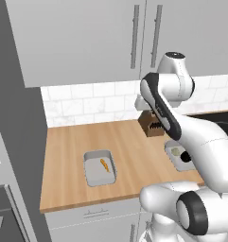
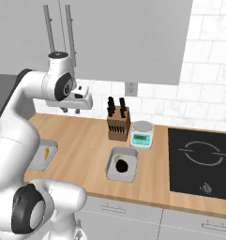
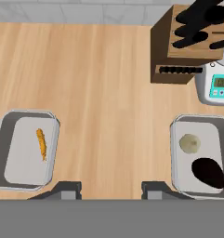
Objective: Take the meat container that has the shrimp and place it on the second highest rack of the freezer. Then take the vegetable container that has the avocado and garlic and place it on the highest rack of the freezer.
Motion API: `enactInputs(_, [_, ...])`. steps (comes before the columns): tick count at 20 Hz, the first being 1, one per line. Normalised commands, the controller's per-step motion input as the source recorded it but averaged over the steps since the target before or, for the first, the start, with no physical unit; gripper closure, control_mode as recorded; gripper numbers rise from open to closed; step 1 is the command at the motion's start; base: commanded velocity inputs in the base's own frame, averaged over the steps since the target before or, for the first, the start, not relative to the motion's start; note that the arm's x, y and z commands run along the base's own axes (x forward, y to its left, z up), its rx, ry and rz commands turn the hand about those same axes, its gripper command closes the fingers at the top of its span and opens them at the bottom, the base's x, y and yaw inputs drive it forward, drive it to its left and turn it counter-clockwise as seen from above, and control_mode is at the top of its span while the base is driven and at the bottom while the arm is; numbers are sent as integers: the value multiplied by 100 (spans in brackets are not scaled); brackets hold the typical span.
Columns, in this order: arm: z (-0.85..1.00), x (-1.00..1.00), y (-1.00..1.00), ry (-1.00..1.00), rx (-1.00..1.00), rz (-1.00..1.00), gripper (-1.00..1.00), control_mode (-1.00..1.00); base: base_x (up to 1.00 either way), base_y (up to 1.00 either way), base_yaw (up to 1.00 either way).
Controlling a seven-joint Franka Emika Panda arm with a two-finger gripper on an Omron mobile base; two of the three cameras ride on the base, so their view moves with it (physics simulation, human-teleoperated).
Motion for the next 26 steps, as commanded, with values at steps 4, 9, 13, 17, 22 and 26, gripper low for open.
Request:
enactInputs(4, [-4, -42, 0, -7, 0, 0, -100, -100, 0, 0, 0])
enactInputs(9, [-65, -58, 19, 6, 0, 0, -100, -100, 0, 0, 0])
enactInputs(13, [-57, -1, 11, 0, 0, 8, -100, -100, 0, 0, 0])
enactInputs(17, [-24, 0, 51, 0, -3, 17, -100, -100, 0, 0, 0])
enactInputs(22, [-51, 4, 100, 2, -16, 15, -100, -100, 0, 0, 0])
enactInputs(26, [-70, 0, 100, 0, -15, 14, -100, -100, 0, 0, 0])
